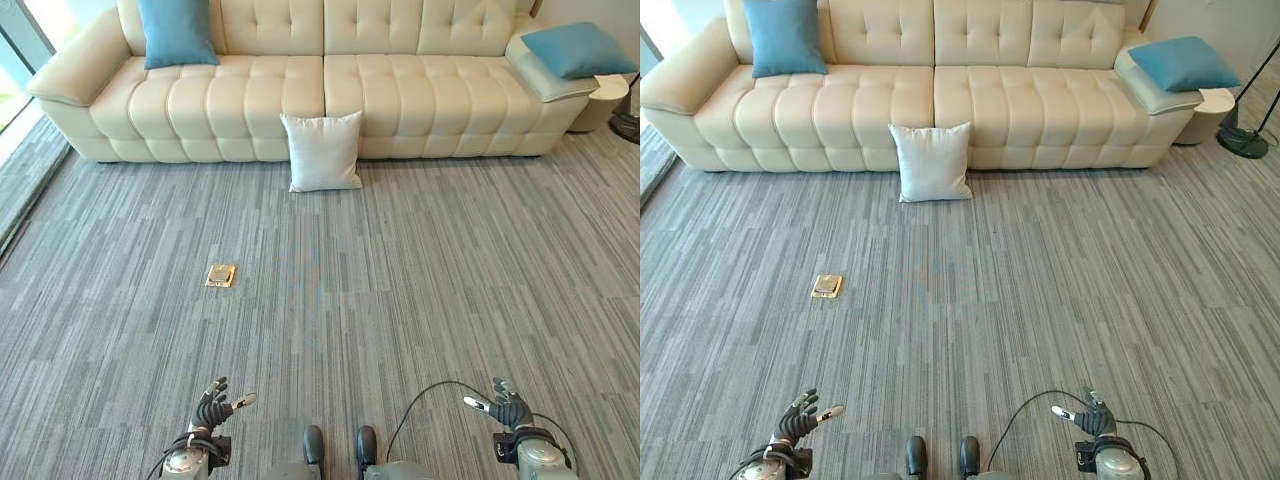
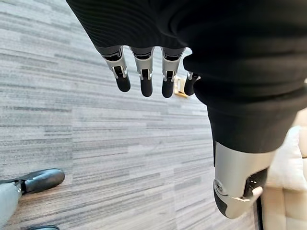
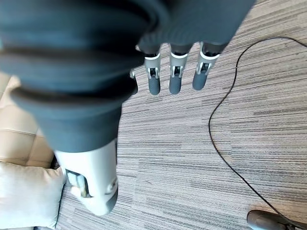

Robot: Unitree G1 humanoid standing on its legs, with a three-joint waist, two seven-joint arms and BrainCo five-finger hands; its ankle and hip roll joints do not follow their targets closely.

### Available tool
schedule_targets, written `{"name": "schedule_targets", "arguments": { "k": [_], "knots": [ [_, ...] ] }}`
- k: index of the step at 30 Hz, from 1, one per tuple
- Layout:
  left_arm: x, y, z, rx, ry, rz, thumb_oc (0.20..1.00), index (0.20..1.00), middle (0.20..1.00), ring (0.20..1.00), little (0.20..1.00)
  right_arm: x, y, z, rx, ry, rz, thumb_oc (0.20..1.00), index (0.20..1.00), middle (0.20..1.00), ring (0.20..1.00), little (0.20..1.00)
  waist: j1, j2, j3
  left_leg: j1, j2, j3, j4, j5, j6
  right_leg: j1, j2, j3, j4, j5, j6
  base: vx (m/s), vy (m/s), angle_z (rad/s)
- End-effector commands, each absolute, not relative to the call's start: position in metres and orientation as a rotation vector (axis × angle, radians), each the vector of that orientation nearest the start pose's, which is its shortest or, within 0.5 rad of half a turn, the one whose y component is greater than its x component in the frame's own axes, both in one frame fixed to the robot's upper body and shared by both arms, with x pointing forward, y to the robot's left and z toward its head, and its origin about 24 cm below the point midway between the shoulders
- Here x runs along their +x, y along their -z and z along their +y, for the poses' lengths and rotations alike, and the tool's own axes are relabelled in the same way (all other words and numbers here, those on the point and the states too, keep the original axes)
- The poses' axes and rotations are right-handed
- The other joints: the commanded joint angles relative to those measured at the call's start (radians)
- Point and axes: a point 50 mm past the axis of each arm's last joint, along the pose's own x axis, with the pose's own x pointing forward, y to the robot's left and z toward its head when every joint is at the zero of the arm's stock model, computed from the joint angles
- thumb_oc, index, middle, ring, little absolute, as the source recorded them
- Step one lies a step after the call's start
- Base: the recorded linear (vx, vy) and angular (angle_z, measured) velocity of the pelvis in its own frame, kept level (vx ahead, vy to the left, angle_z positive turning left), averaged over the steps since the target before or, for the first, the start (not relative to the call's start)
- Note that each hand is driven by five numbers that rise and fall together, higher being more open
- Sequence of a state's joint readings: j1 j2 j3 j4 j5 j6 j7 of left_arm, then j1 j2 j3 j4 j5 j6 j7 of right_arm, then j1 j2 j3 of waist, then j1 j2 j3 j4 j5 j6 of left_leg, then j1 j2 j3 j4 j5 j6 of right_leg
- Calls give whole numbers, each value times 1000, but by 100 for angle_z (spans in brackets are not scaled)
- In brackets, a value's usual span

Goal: Pick up all the scattered cushions and arrange them neatly on the sofa.

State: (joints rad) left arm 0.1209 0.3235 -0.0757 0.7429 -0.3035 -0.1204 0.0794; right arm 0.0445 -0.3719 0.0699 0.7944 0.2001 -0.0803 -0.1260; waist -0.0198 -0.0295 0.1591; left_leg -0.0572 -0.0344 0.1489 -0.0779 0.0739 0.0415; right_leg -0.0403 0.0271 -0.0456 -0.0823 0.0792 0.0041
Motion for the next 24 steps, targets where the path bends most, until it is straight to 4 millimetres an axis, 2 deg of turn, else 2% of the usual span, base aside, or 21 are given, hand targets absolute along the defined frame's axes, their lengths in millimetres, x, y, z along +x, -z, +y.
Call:
{"name": "schedule_targets", "arguments": {
  "k": [1, 5, 7, 11, 13, 14, 15, 17, 18, 20, 22, 23, 24],
  "knots": [
    [170, 84, 266, 94, -291, 578, 1000, 1000, 1000, 1000, 1000, 189, 80, -279, -265, 291, 621, 1000, 1000, 1000, 1000, 1000, 12, -14, 23, -5, -6, -41, 169, -200, -32, -9, -108, 0, 204, -146, 139, 80, 146, -1],
    [177, 76, 271, 117, -297, 536, 1000, 1000, 1000, 1000, 1000, 200, 72, -273, -273, 257, 569, 1000, 1000, 1000, 1000, 1000, 0, -2, 69, 9, -12, -56, 182, -225, -3, -135, -112, 17, 455, -94, 166, 83, 147, -6],
    [180, 74, 270, 120, -296, 526, 1000, 1000, 1000, 1000, 1000, 206, 67, -268, -275, 233, 538, 1000, 1000, 1000, 1000, 1000, -7, 7, 85, 45, -14, -66, 169, -237, 2, -190, -101, 12, 502, -88, 155, 211, 89, 1],
    [181, 73, 269, 108, -299, 511, 1000, 1000, 1000, 1000, 1000, 213, 58, -266, -293, 208, 493, 1000, 1000, 1000, 1000, 1000, -18, 18, 97, 117, -18, -76, 129, -262, -4, -243, -103, -49, 416, -102, 139, 264, 7, 4],
    [182, 72, 266, 89, -305, 499, 1000, 1000, 1000, 1000, 1000, 217, 54, -266, -304, 201, 470, 1000, 1000, 1000, 1000, 1000, -32, 18, 109, 161, -32, -96, 122, -274, -7, -310, -93, -70, 330, -73, 143, 400, -41, 10],
    [183, 71, 263, 81, -303, 487, 1000, 1000, 1000, 1000, 1000, 216, 52, -268, -321, 195, 464, 1000, 1000, 1000, 1000, 1000, -49, 21, 114, 206, -42, -117, 111, -294, -18, -334, -90, -91, 226, -43, 153, 566, -88, 8],
    [185, 71, 262, 80, -296, 483, 1000, 1000, 1000, 1000, 1000, 216, 51, -269, -326, 195, 462, 1000, 1000, 1000, 1000, 1000, -57, 29, 116, 231, -37, -131, 104, -304, -27, -339, -87, -111, 185, -34, 157, 574, -106, 13],
    [185, 69, 261, 94, -287, 475, 1000, 1000, 1000, 1000, 1000, 211, 51, -271, -343, 187, 469, 1000, 1000, 1000, 1000, 1000, -73, 36, 115, 279, -35, -145, 89, -315, -41, -377, -89, -133, 175, -16, 160, 475, -137, 38],
    [186, 69, 258, 99, -263, 473, 1000, 1000, 1000, 1000, 1000, 206, 52, -273, -343, 185, 476, 1000, 1000, 1000, 1000, 1000, -83, 45, 108, 311, -28, -162, 87, -321, -54, -363, -87, -123, 180, -19, 154, 512, -197, 58],
    [185, 71, 254, 99, -241, 481, 1000, 1000, 1000, 1000, 1000, 197, 57, -275, -328, 190, 501, 1000, 1000, 1000, 1000, 1000, -97, 59, 96, 307, -9, -183, 150, -267, -90, -340, -81, -101, 218, -4, 122, 446, -227, 66],
    [184, 74, 249, 91, -217, 494, 1000, 1000, 1000, 1000, 1000, 194, 58, -278, -324, 200, 511, 1000, 1000, 1000, 1000, 1000, -108, 74, 83, 254, 18, -173, 282, -143, -149, -312, -78, -111, 228, -24, 93, 383, -265, 114],
    [185, 73, 246, 94, -192, 496, 1000, 1000, 1000, 1000, 1000, 195, 56, -278, -326, 193, 502, 1000, 1000, 1000, 1000, 1000, -105, 77, 89, 196, 41, -149, 385, -81, -162, -283, -72, -112, 235, -54, 69, 252, -178, 90],
    [186, 73, 246, 94, -192, 496, 1000, 1000, 1000, 1000, 1000, 195, 56, -277, -325, 193, 502, 1000, 1000, 1000, 1000, 1000, -107, 75, 86, 191, 38, -151, 385, -78, -162, -285, -76, -112, 233, -52, 69, 361, -245, 52]
  ]
}}
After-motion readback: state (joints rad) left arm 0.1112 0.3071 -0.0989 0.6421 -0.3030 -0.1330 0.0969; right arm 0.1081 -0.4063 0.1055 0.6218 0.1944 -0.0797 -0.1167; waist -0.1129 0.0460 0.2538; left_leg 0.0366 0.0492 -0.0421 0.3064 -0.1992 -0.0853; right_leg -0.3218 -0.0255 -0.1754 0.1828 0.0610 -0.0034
